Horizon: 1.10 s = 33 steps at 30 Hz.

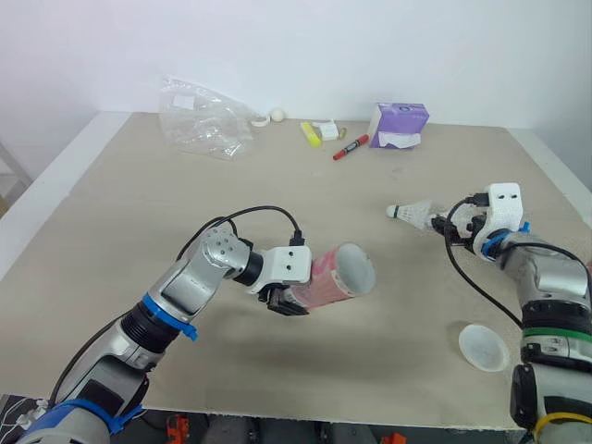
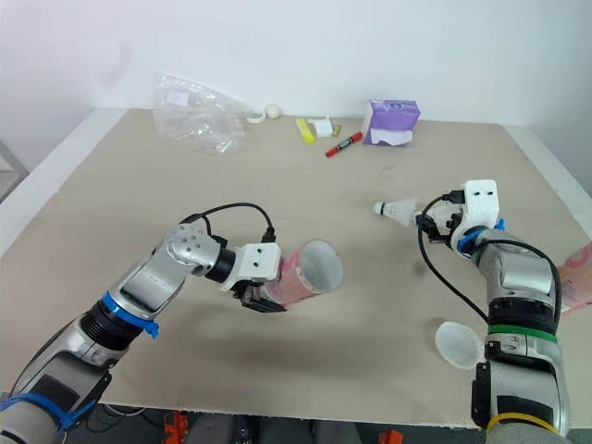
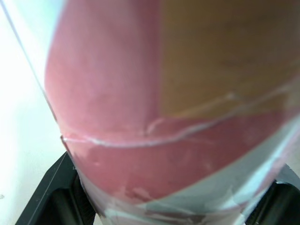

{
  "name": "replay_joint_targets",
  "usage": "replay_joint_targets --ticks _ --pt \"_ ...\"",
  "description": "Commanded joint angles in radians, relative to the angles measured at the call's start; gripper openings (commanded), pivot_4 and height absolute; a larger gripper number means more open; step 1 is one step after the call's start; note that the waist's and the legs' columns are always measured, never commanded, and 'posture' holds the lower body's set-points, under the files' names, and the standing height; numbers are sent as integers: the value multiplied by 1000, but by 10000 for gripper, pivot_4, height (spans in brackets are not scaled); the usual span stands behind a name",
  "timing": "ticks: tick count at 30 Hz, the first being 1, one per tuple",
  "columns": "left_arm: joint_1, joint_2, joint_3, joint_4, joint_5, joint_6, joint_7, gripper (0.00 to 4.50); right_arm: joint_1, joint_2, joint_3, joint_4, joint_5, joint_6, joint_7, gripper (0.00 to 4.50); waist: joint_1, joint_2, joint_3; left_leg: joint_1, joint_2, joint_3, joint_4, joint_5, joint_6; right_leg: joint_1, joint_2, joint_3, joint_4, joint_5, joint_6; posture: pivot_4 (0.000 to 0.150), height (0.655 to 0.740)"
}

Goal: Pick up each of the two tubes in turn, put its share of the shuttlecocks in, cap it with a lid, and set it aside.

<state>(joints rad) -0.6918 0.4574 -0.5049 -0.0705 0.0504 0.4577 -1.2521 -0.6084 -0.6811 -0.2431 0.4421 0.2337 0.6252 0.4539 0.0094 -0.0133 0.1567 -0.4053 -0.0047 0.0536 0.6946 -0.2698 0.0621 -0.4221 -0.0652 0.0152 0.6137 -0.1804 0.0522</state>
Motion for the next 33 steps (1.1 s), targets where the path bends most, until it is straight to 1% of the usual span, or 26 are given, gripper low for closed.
replay_joint_targets --ticks 1,8,9,11,12,13,14,15,16,19,20,28,33 --pt "19 -3 -44 12 7 4 1 33717 5 -17 -26 -73 18 18 3 44686 0 0 0 0 0 0 0 0 0 0 0 0 0 0 0 1500 7400" --pt "20 -4 -44 12 5 5 2 33717 20 -20 -40 -82 25 32 -6 44686 0 0 0 0 0 0 0 0 0 0 0 0 0 0 0 1500 7400" --pt "21 -4 -44 12 4 5 2 33717 17 -20 -42 -74 24 26 -8 42291 0 0 0 0 0 0 0 0 0 0 0 0 0 0 0 1500 7400" --pt "22 -5 -43 12 4 7 5 33717 18 -21 -40 -58 14 5 -15 35289 0 0 0 0 0 0 0 0 0 0 0 0 0 0 0 1500 7400" --pt "23 -5 -43 11 4 9 5 33717 18 -21 -41 -55 12 2 -18 33546 0 0 0 0 0 0 0 0 0 0 0 0 0 0 0 1500 7400" --pt "23 -5 -42 10 3 11 7 33717 18 -19 -40 -54 7 -4 -30 24422 0 0 0 0 0 0 0 0 0 0 0 0 0 0 0 1500 7400" --pt "24 -5 -41 10 3 13 8 33717 18 -18 -40 -54 5 -7 -38 22823 0 0 0 0 0 0 0 0 0 0 0 0 0 0 0 1500 7400" --pt "24 -5 -41 9 3 14 9 33717 18 -16 -39 -55 5 -7 -43 18509 0 0 0 0 0 0 0 0 0 0 0 0 0 0 0 1500 7400" --pt "24 -4 -41 8 2 15 10 33717 22 -13 -37 -60 2 -6 -50 17099 0 0 0 0 0 0 0 0 0 0 0 0 0 0 0 1500 7400" --pt "23 -4 -40 9 2 15 12 33717 37 1 -37 -76 3 4 -71 3292 0 0 0 0 0 0 0 0 0 0 0 0 0 0 0 1500 7400" --pt "22 -4 -40 11 1 15 12 33717 40 5 -37 -80 4 7 -76 881 0 0 0 0 0 0 0 0 0 0 0 0 0 0 0 1500 7400" --pt "16 -6 -39 23 0 9 17 33717 94 18 -76 -163 25 22 -115 881 1 0 0 0 0 0 0 0 0 0 0 0 0 0 0 1500 7400" --pt "13 -7 -40 28 -3 3 17 33717 156 -36 -109 -335 49 -3 -53 881 1 1 0 0 -1 0 0 0 0 0 -1 0 0 0 1 1500 7400"
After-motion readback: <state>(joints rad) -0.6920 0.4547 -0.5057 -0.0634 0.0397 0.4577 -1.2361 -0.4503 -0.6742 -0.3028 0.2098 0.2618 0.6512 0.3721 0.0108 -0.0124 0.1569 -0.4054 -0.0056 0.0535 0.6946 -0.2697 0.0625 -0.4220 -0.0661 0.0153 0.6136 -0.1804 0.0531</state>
